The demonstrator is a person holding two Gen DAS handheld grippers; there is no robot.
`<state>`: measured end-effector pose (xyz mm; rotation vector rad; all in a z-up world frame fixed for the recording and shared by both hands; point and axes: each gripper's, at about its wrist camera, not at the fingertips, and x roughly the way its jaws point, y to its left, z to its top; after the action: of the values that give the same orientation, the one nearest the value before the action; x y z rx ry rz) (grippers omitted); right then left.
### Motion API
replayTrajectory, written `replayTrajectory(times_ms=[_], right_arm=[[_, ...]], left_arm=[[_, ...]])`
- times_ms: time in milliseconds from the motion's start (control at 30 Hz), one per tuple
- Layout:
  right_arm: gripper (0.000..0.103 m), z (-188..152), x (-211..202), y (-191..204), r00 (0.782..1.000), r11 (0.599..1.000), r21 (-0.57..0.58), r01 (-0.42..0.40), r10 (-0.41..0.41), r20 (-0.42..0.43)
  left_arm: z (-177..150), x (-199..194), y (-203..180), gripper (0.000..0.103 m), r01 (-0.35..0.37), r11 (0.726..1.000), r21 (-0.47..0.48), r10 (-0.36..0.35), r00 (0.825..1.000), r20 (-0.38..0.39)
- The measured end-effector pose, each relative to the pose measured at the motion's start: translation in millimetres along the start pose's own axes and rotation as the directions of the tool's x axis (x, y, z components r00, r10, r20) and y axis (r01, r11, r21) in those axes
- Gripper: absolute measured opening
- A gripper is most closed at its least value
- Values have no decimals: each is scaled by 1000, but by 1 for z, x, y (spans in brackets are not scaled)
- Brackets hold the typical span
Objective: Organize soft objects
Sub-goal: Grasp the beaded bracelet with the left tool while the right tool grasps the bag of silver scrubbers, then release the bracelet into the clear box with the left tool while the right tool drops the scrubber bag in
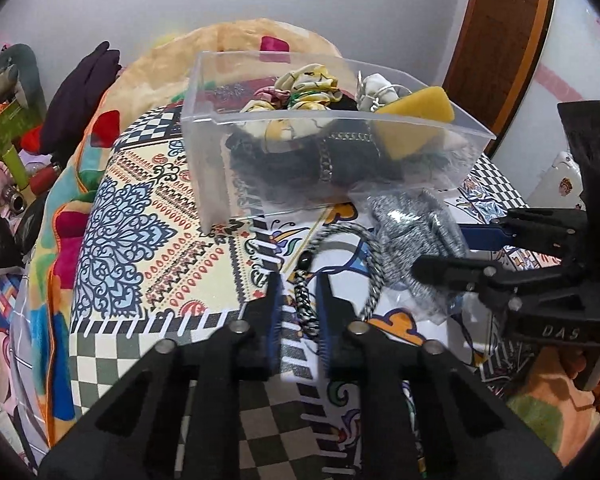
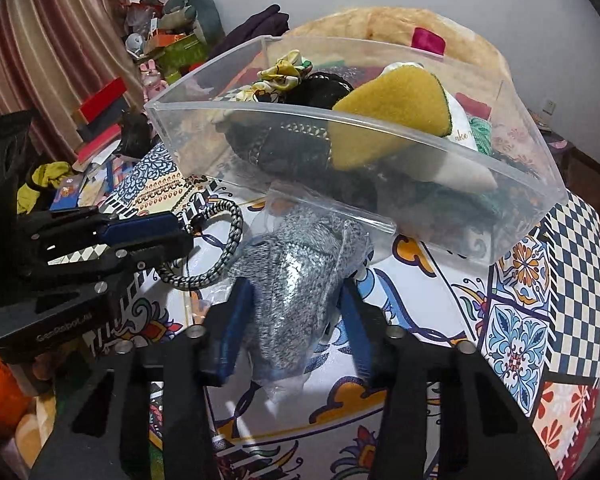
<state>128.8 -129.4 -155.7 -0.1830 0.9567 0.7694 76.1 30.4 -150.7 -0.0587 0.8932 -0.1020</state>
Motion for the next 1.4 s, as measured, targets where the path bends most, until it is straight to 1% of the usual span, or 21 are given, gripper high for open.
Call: replayTrajectory(times_ms=[67, 167, 333, 500, 667, 767, 933, 1067, 1133, 1233, 1300, 1400], right_arm=[[31, -1, -2, 1, 1000, 1000, -5, 7, -7, 8], [25, -3, -7, 6, 999, 1000, -16, 22, -21, 24], [22, -4, -17, 9, 998, 999, -33, 31, -30, 53], [22, -7, -37, 12, 994, 999, -45, 30, -25, 102], [22, -4, -58, 14, 987, 998, -62, 31, -21, 160], [22, 4, -73, 14, 977, 996, -73, 51, -34, 211], [22, 18, -93, 7, 956, 993, -64, 98, -76, 285], [22, 32, -103, -4, 936, 991, -39, 131, -111, 333], [22, 41, -105, -9, 926, 988, -31, 155, -134, 354], [22, 51, -104, -15, 916, 983, -17, 183, -164, 367], [22, 56, -101, -22, 912, 981, -8, 195, -178, 368], [22, 62, -89, -33, 915, 977, 5, 215, -203, 348]], left_arm=[[-4, -2, 2, 6, 0, 1000, 3, 0, 1000, 2], [-4, -3, 3, 6, 4, 1000, 3, -4, 1000, -4], [-2, -15, 2, 5, 9, 1000, -2, -9, 1000, 22], [6, -40, -2, 5, 6, 1000, 13, -7, 996, 88], [19, -67, -7, 5, 3, 1000, 27, -7, 986, 167], [31, -80, -8, 5, -4, 999, 33, -3, 977, 214], [55, -91, -10, 5, -13, 999, 41, 1, 960, 279], [72, -91, -11, 5, -9, 999, 37, -3, 951, 310], [81, -87, -13, 5, 0, 999, 40, -12, 949, 314], [94, -77, -18, 5, -4, 999, 53, -12, 950, 311], [101, -68, -21, 5, -8, 998, 60, -11, 953, 303], [106, -53, -24, 5, -13, 997, 71, -7, 959, 282]])
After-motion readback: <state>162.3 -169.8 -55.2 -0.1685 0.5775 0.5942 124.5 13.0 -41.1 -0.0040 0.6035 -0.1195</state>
